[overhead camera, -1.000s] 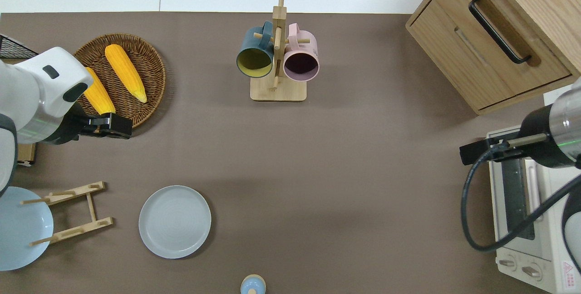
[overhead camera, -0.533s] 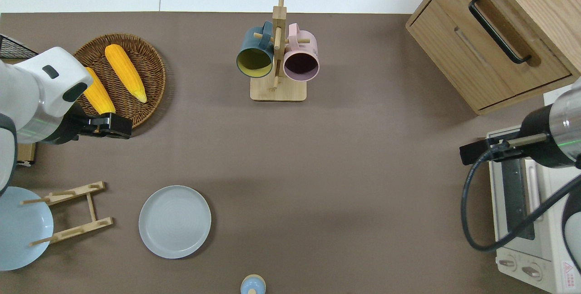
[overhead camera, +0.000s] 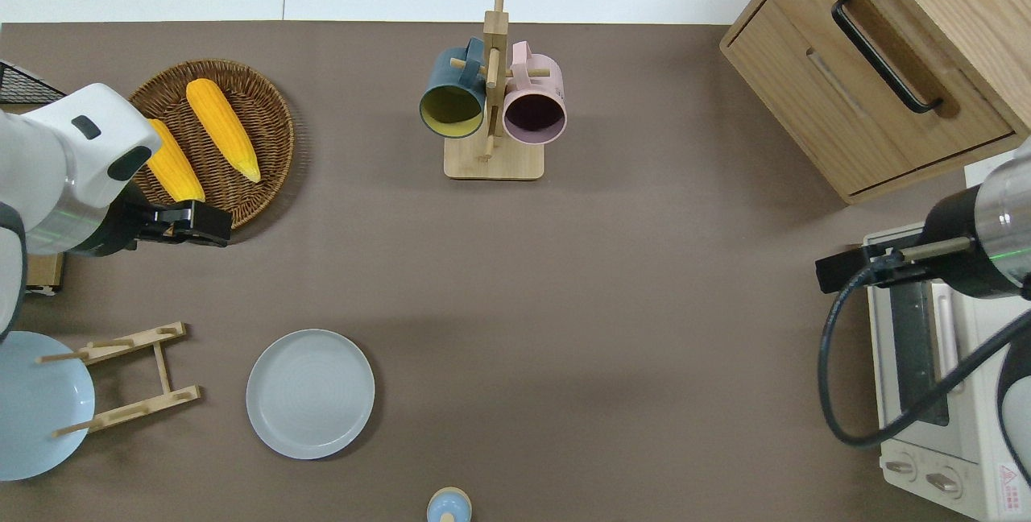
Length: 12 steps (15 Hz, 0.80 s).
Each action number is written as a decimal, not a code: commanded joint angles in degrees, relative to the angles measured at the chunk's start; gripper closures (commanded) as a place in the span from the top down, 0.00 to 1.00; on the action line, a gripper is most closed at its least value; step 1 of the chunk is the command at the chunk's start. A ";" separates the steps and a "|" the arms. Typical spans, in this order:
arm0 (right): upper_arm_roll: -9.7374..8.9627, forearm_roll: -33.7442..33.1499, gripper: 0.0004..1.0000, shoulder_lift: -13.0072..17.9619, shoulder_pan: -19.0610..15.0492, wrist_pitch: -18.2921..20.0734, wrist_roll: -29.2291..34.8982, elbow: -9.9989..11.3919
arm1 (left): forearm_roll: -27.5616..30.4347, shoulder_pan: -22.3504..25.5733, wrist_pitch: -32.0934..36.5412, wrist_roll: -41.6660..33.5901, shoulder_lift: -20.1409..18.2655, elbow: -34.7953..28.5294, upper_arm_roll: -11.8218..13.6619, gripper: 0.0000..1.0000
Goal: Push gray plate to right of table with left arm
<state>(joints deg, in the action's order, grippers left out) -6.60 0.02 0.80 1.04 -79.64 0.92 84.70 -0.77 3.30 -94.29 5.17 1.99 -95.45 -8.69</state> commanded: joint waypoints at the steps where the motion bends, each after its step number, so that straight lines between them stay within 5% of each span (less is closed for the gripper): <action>1: -0.87 0.33 0.98 0.17 -1.13 0.89 0.74 -0.50 | -0.19 -0.04 -3.60 -1.39 -7.67 -10.50 1.21 1.00; 6: -0.96 0.25 0.98 0.17 -1.13 0.89 0.74 -0.50 | 0.42 -0.13 -14.50 -3.85 -22.09 -30.81 3.24 1.00; 12: -0.87 0.33 0.98 0.17 -1.13 0.89 0.74 -0.50 | 0.51 -0.13 -22.94 -3.86 -30.98 -45.60 4.82 1.00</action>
<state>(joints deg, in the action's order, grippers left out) -6.60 0.02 0.80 1.04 -79.64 0.93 84.70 -0.70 3.30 -111.77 2.23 -23.26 -132.30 -4.78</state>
